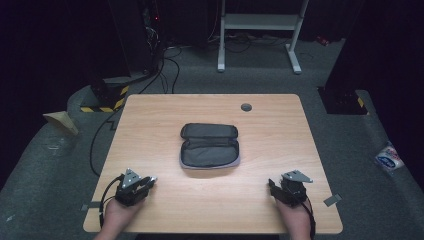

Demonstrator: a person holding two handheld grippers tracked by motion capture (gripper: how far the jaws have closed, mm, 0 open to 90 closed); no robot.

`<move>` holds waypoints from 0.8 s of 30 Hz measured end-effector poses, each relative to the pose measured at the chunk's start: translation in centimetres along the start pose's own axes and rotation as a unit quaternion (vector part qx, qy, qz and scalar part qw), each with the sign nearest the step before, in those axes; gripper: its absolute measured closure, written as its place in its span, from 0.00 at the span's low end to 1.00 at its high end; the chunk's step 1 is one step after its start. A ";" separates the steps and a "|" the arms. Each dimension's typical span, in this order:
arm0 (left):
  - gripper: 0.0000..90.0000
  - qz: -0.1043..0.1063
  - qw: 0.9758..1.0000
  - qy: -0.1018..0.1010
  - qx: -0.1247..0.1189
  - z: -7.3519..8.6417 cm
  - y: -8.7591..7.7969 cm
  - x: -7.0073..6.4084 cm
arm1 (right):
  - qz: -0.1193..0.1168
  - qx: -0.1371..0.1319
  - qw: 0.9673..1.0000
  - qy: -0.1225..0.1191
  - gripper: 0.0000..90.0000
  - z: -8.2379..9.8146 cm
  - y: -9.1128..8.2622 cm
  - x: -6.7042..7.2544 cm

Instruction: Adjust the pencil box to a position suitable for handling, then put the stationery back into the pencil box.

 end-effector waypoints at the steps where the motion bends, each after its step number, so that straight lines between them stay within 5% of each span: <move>1: 0.81 -0.001 1.000 0.000 0.000 0.0 0.0 0.0 | 0.000 0.000 1.000 0.000 0.47 0.0 0.0 0.0; 11: 0.81 -0.006 1.000 0.002 -0.003 0.0 -0.1 -0.1 | 0.000 0.000 1.000 0.000 0.47 0.0 0.0 0.0; 24: 0.81 -0.001 0.999 0.009 -0.044 -0.9 -1.1 -0.6 | 0.000 0.000 1.000 -0.001 0.47 0.0 0.0 0.0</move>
Point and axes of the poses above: each handheld gripper's, and its own axes: y roughly forward along the jaws, z roughly out of its underside, x roughly to its left, the point moved 1 cm from there along y, roughly forward along the jaws, and after that the axes turned 12 degrees about z, right-handed, at the moved point
